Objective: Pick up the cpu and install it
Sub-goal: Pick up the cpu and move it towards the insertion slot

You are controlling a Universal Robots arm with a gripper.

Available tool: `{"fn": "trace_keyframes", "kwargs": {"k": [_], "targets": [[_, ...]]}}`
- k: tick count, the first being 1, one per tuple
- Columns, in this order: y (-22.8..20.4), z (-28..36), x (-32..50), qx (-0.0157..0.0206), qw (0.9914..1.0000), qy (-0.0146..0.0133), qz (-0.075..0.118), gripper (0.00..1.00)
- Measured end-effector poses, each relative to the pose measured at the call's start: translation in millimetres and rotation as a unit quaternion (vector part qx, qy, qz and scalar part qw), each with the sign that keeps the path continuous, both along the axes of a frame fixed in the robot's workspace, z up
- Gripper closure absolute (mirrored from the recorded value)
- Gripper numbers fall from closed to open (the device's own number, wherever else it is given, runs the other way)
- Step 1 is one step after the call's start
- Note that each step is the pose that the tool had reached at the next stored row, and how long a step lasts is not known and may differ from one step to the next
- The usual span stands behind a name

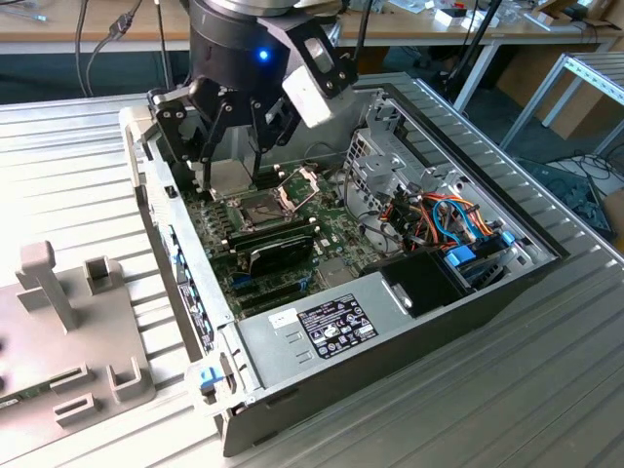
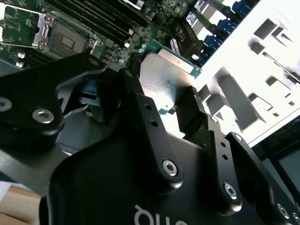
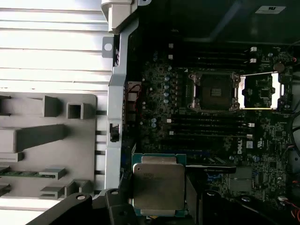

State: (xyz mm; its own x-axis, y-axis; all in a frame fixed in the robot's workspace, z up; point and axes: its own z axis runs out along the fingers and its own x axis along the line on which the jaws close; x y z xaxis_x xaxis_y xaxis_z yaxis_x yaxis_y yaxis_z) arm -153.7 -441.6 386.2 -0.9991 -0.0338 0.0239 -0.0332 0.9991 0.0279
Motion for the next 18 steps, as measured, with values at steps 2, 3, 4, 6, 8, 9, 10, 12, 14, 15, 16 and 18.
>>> {"fn": "trace_keyframes", "kwargs": {"k": [2,3,4,6,8,9,10,12,14,15,16,18], "targets": [[0.0,0.0,4.0,0.0,1.0,0.0,0.0,0.45],[0.0,0.0,6.4,0.0,1.0,0.0,0.0,0.45],[0.0,0.0,8.1,0.0,1.0,0.0,0.0,0.45],[0.0,0.0,10.9,0.0,1.0,0.0,0.0,0.45],[0.0,0.0,13.9,0.0,1.0,0.0,0.0,0.45],[0.0,0.0,15.3,0.0,1.0,0.0,0.0,0.45],[0.0,0.0,16.8,0.0,1.0,0.0,0.0,0.45],[0.0,0.0,19.7,0.0,1.0,0.0,0.0,0.45],[0.0,0.0,22.5,0.0,1.0,0.0,0.0,0.45],[0.0,0.0,23.7,0.0,1.0,0.0,0.0,0.45],[0.0,0.0,24.9,0.0,1.0,0.0,0.0,0.45],[0.0,0.0,27.5,0.0,1.0,0.0,0.0,0.45]]}}
